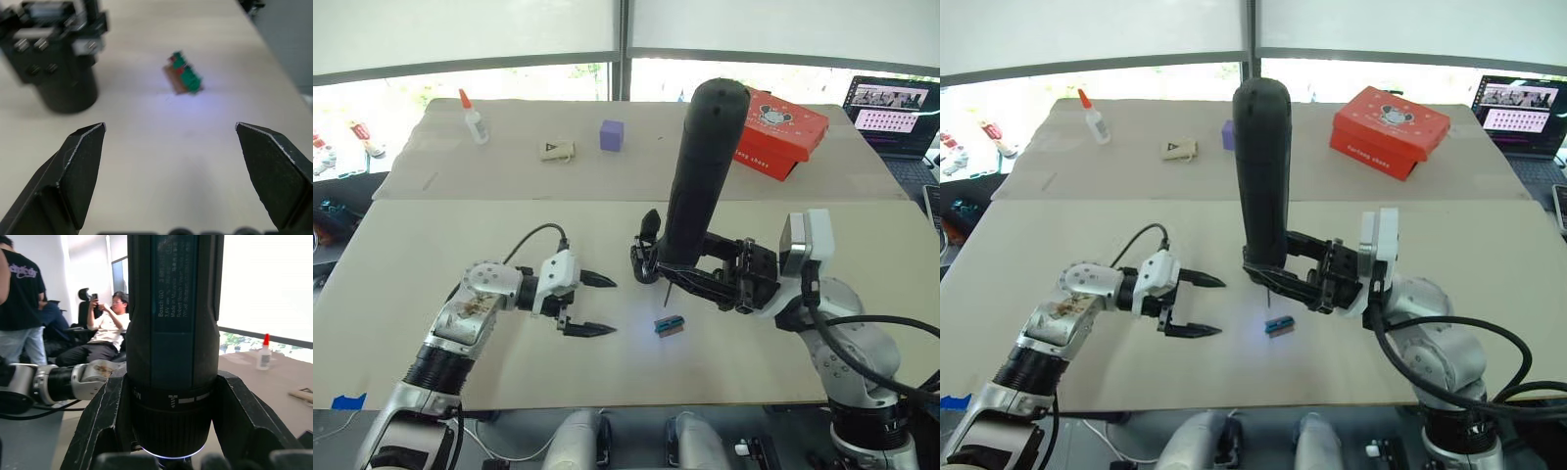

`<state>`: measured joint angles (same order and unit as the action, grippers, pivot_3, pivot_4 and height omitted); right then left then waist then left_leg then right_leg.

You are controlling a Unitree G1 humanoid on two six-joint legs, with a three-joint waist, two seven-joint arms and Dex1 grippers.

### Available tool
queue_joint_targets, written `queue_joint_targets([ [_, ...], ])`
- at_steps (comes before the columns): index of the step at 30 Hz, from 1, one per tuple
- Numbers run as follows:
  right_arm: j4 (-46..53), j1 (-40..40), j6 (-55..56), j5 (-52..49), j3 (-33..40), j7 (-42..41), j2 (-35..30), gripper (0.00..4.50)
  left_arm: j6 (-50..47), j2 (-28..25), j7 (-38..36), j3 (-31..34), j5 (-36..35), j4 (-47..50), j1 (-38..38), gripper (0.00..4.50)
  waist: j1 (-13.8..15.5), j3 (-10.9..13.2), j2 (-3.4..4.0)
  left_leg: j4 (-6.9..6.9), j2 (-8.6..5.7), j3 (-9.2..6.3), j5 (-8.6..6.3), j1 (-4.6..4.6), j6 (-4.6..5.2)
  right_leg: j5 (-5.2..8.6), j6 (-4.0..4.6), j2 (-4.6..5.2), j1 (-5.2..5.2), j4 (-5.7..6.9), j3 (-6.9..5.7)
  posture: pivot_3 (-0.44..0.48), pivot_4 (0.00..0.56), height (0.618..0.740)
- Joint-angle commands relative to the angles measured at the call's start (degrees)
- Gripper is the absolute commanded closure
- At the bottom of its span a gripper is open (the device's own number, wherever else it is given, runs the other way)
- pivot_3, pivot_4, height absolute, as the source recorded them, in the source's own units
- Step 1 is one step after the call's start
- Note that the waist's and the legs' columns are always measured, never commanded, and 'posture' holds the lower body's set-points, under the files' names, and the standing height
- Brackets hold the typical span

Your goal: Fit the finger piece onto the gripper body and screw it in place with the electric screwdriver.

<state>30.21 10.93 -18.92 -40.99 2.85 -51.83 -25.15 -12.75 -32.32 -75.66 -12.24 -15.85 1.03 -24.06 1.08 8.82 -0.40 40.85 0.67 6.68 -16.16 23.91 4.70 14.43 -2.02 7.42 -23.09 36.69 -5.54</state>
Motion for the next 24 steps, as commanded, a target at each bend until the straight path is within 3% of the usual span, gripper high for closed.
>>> queue_joint_targets([
  [1, 2.8, -1.8, 3.9, 2.0, -0.3, 1.7, 1.4, 2.61, 0.0, 2.3, 2.6, -2.7, 0.9, 2.2, 0.7, 0.00, -0.1, 0.0, 0.00, -0.02, -0.02, 0.02, 0.00, 0.00, 0.00, 0.00, 0.00, 0.00, -0.01, -0.01, 0.02, 0.000, 0.150, 0.740],
  [11, 3.5, -4.0, 4.5, 4.7, -2.3, 5.2, 2.9, 2.61, 2.5, 2.6, 2.3, -5.8, 2.5, 1.0, 0.4, 0.00, -0.3, 0.0, -0.01, -0.03, 0.01, 0.07, 0.02, -0.05, -0.04, 0.00, 0.00, -0.08, -0.02, -0.01, 0.07, 0.000, 0.150, 0.740],
  [24, -0.4, -4.9, 7.5, 7.3, -3.1, 3.8, 3.7, 2.61, 3.8, 3.8, 3.7, -6.4, 4.1, -1.8, -0.3, 0.00, -0.3, 0.0, -0.01, -0.02, 0.01, 0.06, 0.02, -0.05, -0.04, 0.00, 0.00, -0.08, -0.03, 0.01, 0.07, 0.000, 0.150, 0.740],
])
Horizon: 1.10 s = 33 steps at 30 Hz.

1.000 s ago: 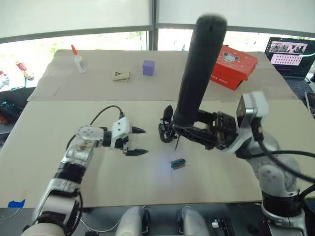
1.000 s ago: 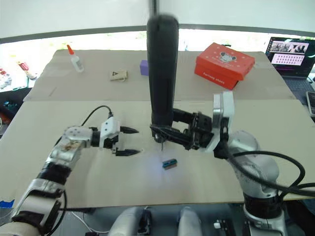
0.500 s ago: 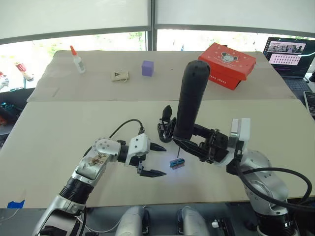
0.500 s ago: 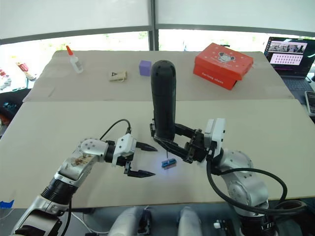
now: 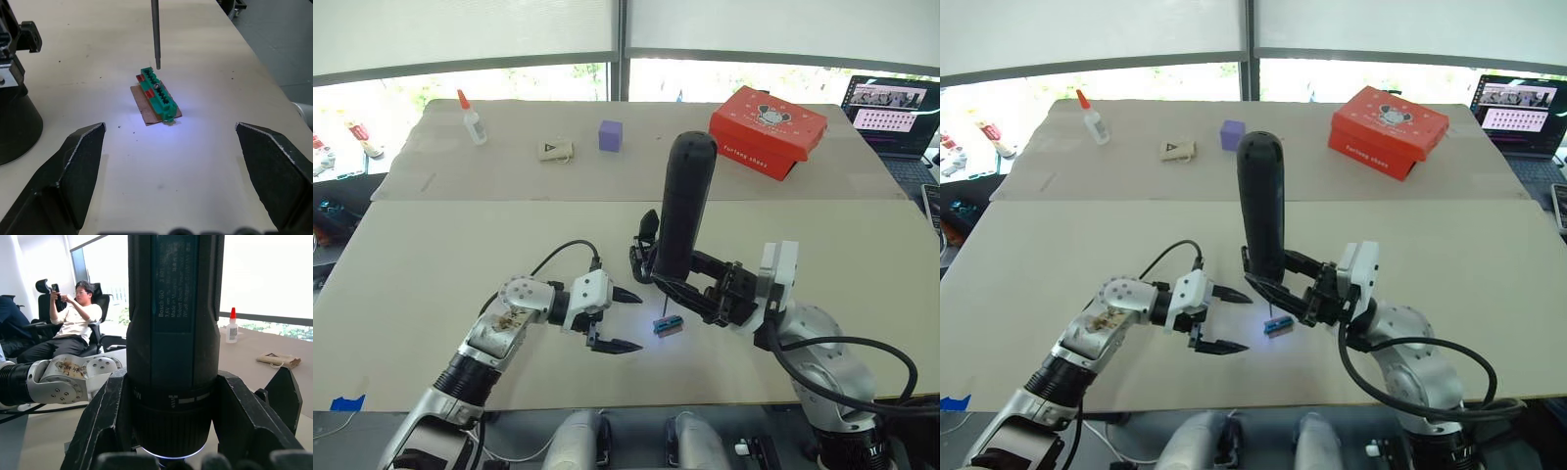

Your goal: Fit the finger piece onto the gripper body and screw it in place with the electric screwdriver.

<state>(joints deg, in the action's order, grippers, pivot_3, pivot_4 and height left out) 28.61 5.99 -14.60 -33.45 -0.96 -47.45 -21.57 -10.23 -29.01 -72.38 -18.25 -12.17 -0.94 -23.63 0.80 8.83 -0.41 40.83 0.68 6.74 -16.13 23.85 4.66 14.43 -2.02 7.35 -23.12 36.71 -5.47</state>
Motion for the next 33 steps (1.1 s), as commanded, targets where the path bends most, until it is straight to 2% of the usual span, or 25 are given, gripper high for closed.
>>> queue_joint_targets([
  [1, 1.1, -0.2, 3.5, 0.0, 0.8, -0.7, 0.1, 2.61, 1.7, 0.6, 0.5, -0.5, 0.7, -0.2, -0.8, 0.00, -0.1, 0.0, 0.00, 0.00, 0.00, 0.00, 0.00, 0.00, 0.00, 0.00, 0.00, 0.00, 0.00, 0.00, 0.00, 0.000, 0.150, 0.740],
  [33, 0.1, -0.7, 4.0, 1.2, 1.2, 0.0, -0.2, 2.61, 2.9, 1.7, 0.4, -0.5, 1.1, -1.7, -2.0, 0.00, 0.0, 0.0, 0.00, 0.01, 0.00, 0.00, 0.00, 0.00, 0.00, 0.00, 0.00, 0.00, 0.00, 0.01, 0.00, 0.000, 0.150, 0.740],
])
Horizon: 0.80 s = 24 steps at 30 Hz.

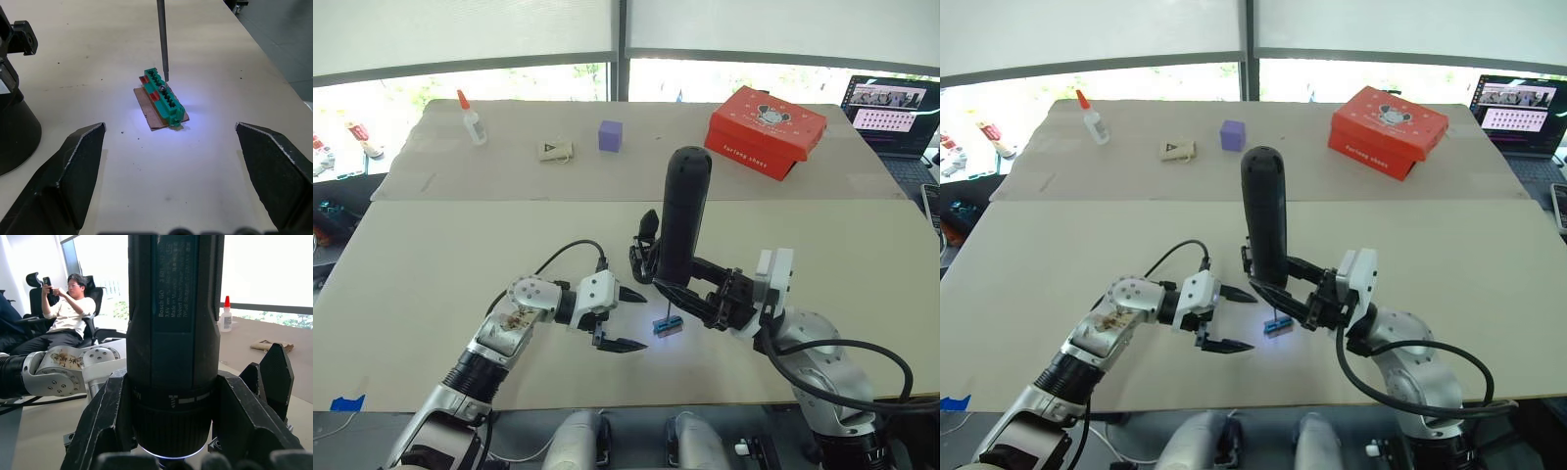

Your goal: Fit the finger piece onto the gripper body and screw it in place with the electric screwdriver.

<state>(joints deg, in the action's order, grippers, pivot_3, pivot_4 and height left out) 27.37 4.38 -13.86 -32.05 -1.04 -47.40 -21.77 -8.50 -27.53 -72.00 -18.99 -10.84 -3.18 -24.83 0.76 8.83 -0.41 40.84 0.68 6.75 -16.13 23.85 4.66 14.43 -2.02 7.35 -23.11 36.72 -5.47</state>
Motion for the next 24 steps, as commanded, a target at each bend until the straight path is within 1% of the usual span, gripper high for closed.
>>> queue_joint_targets([
  [1, 1.3, 0.9, 3.3, -0.1, 1.3, 0.0, 0.0, 2.61, 1.1, 0.2, 0.0, 0.2, -0.2, 0.6, -0.8, 0.00, 0.0, 0.0, 0.00, 0.00, 0.00, 0.00, 0.00, 0.00, 0.00, 0.00, 0.00, 0.00, 0.00, 0.00, 0.00, 0.000, 0.150, 0.740],
  [24, -1.9, -0.6, 6.1, 1.1, 0.9, -1.7, 0.2, 2.61, 1.0, 0.4, 0.3, 0.6, -0.4, 0.0, -1.6, 0.00, 0.0, 0.0, 0.00, 0.01, -0.01, 0.00, 0.00, 0.00, 0.00, 0.00, 0.00, 0.00, 0.00, 0.00, 0.00, 0.000, 0.150, 0.740],
])
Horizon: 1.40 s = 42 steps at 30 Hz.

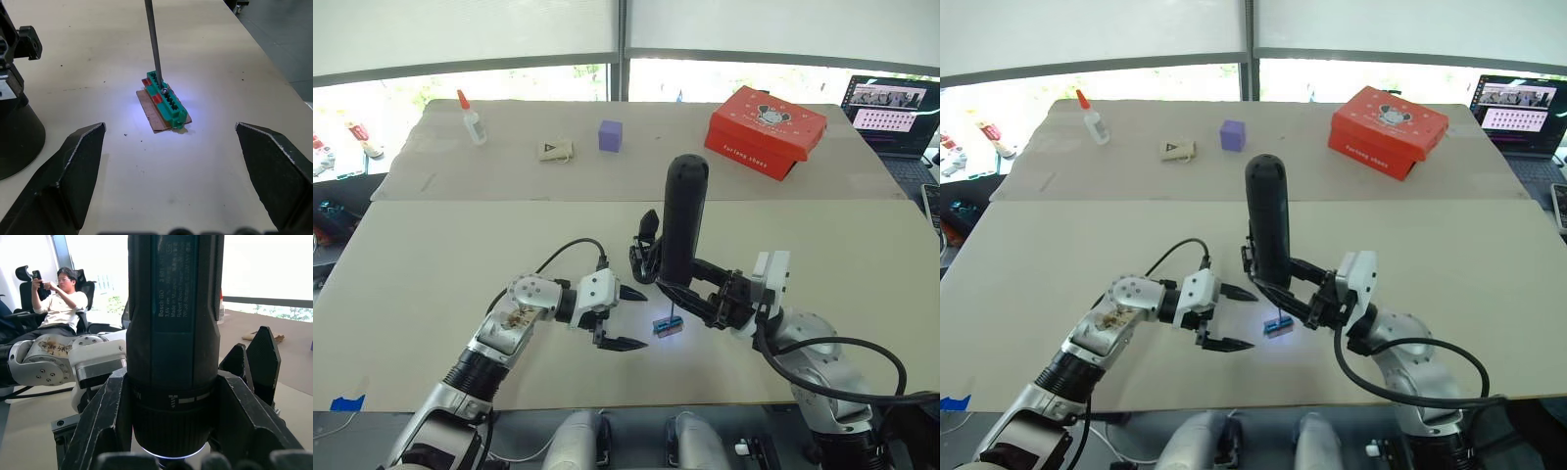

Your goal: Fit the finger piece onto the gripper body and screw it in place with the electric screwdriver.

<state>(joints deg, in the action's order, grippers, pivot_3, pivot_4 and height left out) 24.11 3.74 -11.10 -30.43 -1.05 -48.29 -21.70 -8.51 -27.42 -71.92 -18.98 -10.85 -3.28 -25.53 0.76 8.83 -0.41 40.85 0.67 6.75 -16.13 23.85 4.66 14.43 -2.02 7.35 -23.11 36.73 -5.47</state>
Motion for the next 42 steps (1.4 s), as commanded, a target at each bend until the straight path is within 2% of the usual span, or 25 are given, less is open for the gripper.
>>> queue_joint_targets([
  [1, 1.2, 0.0, 3.5, -0.6, 0.9, -0.9, 0.1, 2.61, 1.0, 0.3, 0.2, 0.6, -0.4, 0.1, -0.9, 0.00, 0.0, 0.0, 0.00, 0.00, 0.00, 0.00, 0.00, 0.00, 0.00, 0.00, 0.00, 0.00, 0.00, 0.00, 0.00, 0.000, 0.150, 0.740],
  [42, 6.3, 1.1, 0.9, -3.7, 2.7, 0.8, -1.9, 2.61, 2.4, 0.9, 0.6, 0.4, -0.1, -1.7, -1.5, 0.00, 0.0, 0.0, 0.00, 0.01, 0.00, 0.00, 0.00, 0.00, 0.00, 0.00, 0.00, 0.00, 0.00, 0.01, 0.00, 0.000, 0.150, 0.740],
])
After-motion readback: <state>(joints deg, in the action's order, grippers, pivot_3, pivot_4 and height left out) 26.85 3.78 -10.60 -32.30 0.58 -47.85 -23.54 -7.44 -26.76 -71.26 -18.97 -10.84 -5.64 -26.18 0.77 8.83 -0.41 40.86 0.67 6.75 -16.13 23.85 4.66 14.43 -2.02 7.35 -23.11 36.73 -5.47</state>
